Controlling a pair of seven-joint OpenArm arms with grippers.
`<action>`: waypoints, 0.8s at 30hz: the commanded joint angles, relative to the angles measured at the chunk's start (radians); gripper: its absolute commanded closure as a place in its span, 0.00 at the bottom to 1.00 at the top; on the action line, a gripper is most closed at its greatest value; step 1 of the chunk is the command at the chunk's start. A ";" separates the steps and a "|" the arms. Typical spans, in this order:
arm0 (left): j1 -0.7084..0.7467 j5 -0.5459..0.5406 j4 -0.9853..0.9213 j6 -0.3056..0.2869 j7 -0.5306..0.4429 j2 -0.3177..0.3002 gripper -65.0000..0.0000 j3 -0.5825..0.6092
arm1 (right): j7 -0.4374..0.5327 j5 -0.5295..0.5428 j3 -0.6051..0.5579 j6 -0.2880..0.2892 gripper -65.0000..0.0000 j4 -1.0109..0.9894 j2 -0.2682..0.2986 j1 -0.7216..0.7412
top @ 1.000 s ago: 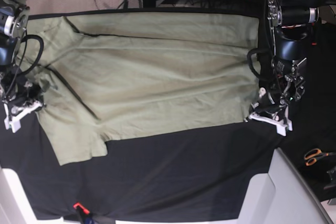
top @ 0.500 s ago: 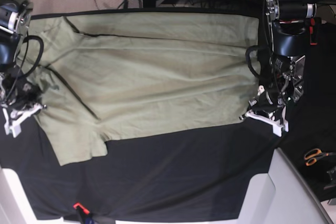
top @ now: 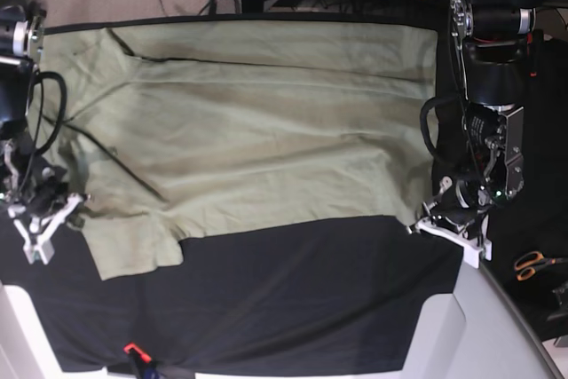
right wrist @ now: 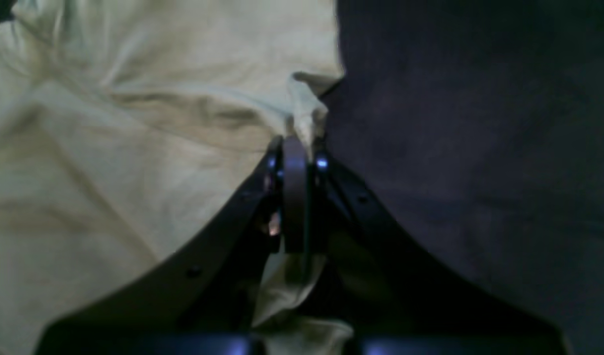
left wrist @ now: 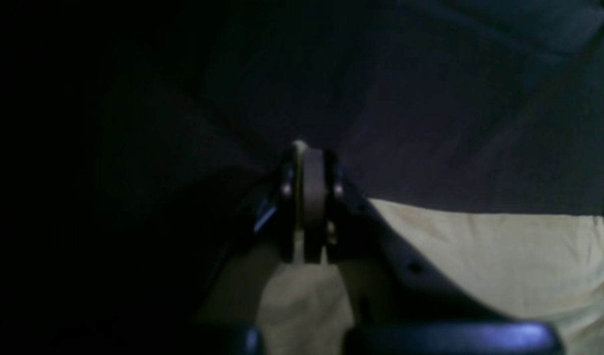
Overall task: Fold the T-shirt properly
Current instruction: 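Lift the hem half and fold it over toward the shoulders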
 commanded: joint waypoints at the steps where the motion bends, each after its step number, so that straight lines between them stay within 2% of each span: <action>1: -0.023 -0.010 0.018 -0.004 -0.007 -0.014 1.00 -0.003 | 0.041 0.008 -0.010 0.002 1.00 0.022 0.025 0.038; 11: -0.014 -0.010 0.020 -0.004 -0.007 -0.014 1.00 -0.001 | 0.233 0.006 -0.239 0.001 1.00 0.000 0.115 0.041; 16: -0.014 -0.010 0.020 -0.004 -0.007 -0.014 1.00 -0.001 | 0.328 0.006 -0.285 -0.001 1.00 -0.145 0.128 0.094; 19: -0.014 -0.010 0.020 -0.004 -0.007 -0.014 1.00 0.000 | 0.426 0.006 -0.285 -0.004 1.00 -0.242 0.128 0.119; 24: -0.015 -0.010 0.040 -0.003 -0.010 -0.025 1.00 0.080 | 0.643 0.006 -0.286 -0.057 1.00 -0.365 0.128 0.139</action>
